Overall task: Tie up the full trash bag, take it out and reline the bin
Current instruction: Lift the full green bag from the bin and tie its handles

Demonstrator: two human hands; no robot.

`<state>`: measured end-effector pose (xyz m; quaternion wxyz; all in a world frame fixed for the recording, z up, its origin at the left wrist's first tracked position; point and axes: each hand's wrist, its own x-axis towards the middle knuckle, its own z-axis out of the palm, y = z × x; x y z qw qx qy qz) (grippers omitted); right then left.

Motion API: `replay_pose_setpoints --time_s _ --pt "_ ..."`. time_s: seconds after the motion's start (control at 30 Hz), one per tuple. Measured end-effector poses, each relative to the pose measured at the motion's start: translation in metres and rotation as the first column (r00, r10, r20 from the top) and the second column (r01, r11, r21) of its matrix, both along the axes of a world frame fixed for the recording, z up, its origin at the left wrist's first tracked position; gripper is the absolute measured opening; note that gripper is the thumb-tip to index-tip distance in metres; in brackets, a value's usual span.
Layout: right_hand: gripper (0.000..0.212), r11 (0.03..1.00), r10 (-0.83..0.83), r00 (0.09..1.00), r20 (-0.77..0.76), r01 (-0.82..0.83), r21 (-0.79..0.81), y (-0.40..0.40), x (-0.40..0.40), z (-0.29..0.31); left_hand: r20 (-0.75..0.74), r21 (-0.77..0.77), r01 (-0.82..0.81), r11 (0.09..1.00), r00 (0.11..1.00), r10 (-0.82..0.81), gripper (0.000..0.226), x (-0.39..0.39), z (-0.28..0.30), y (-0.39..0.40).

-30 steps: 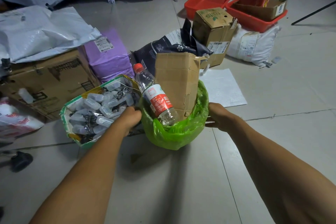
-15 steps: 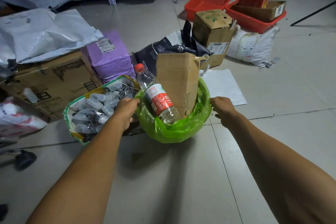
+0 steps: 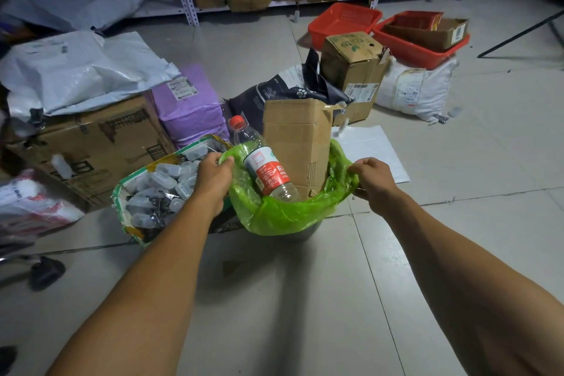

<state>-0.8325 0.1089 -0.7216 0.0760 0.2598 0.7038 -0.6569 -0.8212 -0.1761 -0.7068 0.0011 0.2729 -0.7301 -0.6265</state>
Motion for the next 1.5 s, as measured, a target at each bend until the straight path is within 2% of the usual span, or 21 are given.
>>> replay_pose_setpoints --time_s 0.1,0.23,0.43,0.53,0.63,0.73,0.9,1.03,1.1,1.2,1.27,1.37,1.5 --pt "0.016 0.999 0.01 1.0 0.011 -0.01 -0.046 -0.001 0.002 0.006 0.075 0.162 0.021 0.987 0.997 -0.033 0.016 0.0 0.001 0.005" --pt "0.025 0.992 0.027 1.0 -0.006 -0.027 -0.123 -0.003 -0.001 0.013 0.113 0.272 0.116 0.955 0.982 -0.151 0.013 0.001 0.006 0.011" --pt "0.033 0.983 -0.007 0.995 -0.102 -0.012 -0.184 -0.011 -0.019 0.023 0.005 0.424 0.003 0.906 1.0 -0.006 0.013 -0.014 0.015 0.017" --pt "0.03 0.982 0.059 0.995 -0.077 -0.072 -0.173 -0.018 -0.022 0.026 0.053 0.383 0.132 0.914 0.985 -0.164 0.016 -0.014 0.014 0.016" --pt "0.029 0.976 0.15 0.988 -0.032 -0.154 -0.151 -0.017 -0.019 0.024 0.16 0.374 0.314 0.872 0.905 -0.395 0.023 -0.005 0.013 0.012" --pt "0.028 0.975 0.134 0.99 -0.036 -0.138 -0.173 -0.009 -0.017 0.029 0.157 0.411 0.368 0.834 0.873 -0.463 0.028 0.001 0.016 0.012" --pt "0.022 0.965 0.109 0.994 -0.022 -0.111 -0.237 -0.006 -0.019 0.032 0.039 0.474 0.294 0.83 0.935 -0.354 0.016 -0.002 0.025 0.013" --pt "0.021 0.946 -0.043 0.999 -0.016 0.036 -0.323 -0.005 -0.023 0.04 0.003 0.456 0.196 0.868 0.975 -0.221 0.017 -0.003 0.031 0.012" --pt "0.024 0.952 -0.133 0.99 -0.043 0.115 -0.284 -0.004 -0.023 0.043 -0.008 0.431 0.077 0.899 0.997 -0.081 0.011 -0.006 0.033 0.011" --pt "0.028 0.97 -0.145 0.986 -0.08 0.126 -0.206 -0.005 -0.021 0.044 -0.049 0.391 -0.093 0.916 0.991 0.122 0.007 -0.015 0.034 0.009" --pt "0.022 0.981 -0.118 0.99 -0.08 0.104 -0.165 -0.008 -0.023 0.043 -0.076 0.284 -0.12 0.951 0.986 0.147 0.006 -0.024 0.032 0.009" --pt "0.011 0.996 -0.064 0.995 -0.078 0.059 -0.06 -0.012 -0.032 0.04 -0.015 0.136 -0.106 0.985 0.994 0.109 0.012 -0.036 0.033 0.01" --pt "0.015 0.998 0.004 0.999 -0.039 -0.001 0.069 -0.013 -0.052 0.037 0.011 0.033 -0.126 0.991 0.992 0.126 0.027 -0.051 0.036 0.011"
